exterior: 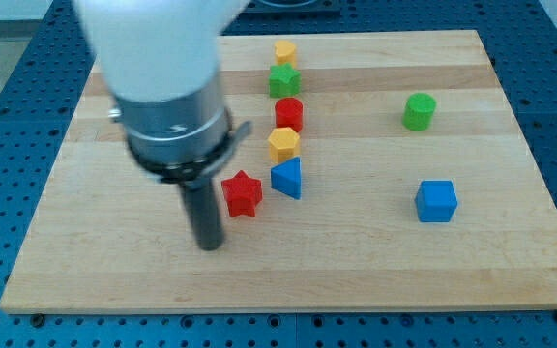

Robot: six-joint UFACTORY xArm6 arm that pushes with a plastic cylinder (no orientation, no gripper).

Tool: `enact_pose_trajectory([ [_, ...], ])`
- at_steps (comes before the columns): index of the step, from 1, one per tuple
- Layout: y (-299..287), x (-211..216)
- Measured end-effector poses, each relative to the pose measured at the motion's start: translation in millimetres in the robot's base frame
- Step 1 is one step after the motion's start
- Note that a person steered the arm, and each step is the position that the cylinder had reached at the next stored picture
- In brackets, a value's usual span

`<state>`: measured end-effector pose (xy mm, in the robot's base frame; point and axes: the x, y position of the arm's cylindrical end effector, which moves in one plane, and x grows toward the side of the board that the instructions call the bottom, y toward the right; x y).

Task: Push the red star slightly downwards

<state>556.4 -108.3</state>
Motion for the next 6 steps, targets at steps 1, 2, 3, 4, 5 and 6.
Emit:
enact_pose_trajectory([
  [1, -43.8, -5.8],
  [2, -38.5, -67.6],
  [3, 35.2, -99.1],
  [4, 37.9, -99.1],
  [5, 37.9, -95.4],
  [6, 37.9, -81.2],
])
